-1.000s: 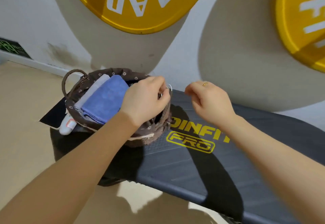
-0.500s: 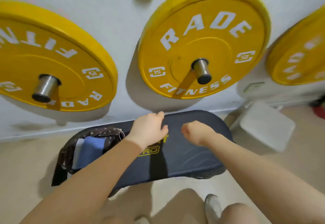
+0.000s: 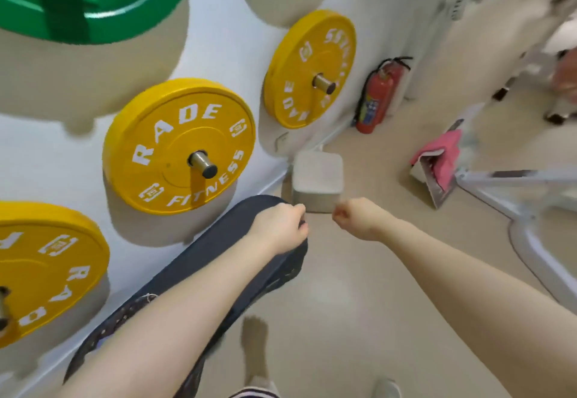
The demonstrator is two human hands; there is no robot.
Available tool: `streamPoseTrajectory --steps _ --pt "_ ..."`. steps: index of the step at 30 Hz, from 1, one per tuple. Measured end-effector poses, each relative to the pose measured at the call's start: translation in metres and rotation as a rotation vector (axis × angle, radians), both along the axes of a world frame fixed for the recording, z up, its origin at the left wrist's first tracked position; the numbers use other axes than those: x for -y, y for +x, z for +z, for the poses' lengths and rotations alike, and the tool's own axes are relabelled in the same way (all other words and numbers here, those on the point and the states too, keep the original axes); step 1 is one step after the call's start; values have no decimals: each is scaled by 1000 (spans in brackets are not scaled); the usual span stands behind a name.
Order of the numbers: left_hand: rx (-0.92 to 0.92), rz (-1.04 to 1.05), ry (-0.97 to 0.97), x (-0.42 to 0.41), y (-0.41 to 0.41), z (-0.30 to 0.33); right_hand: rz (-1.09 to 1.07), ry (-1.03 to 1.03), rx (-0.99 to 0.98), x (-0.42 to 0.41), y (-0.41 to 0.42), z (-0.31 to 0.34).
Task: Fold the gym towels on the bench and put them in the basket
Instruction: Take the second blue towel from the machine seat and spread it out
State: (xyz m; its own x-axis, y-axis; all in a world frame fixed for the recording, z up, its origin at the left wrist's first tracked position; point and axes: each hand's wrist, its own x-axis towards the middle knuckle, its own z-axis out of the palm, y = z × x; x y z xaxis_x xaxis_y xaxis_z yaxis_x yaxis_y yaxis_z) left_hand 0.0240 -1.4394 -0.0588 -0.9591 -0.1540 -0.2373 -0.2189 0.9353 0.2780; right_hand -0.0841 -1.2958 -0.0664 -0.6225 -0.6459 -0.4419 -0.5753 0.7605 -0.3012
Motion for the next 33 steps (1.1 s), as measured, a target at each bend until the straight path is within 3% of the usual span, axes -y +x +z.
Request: streamPoseTrajectory --steps 10,19,27,33 --pt "40 -183 87 -256 -96 -2 -357 -52 69 -308 -30 13" --pt "18 -452 225 -519 -203 7 -777 -126 -15 -580 -61 49" --pt "43 -710 203 -657 -303 1 -1062 -225 -12 -700 -112 26" --pt "57 -772 228 -735 -443 -13 -1110 -202 -30 -774 -235 17"
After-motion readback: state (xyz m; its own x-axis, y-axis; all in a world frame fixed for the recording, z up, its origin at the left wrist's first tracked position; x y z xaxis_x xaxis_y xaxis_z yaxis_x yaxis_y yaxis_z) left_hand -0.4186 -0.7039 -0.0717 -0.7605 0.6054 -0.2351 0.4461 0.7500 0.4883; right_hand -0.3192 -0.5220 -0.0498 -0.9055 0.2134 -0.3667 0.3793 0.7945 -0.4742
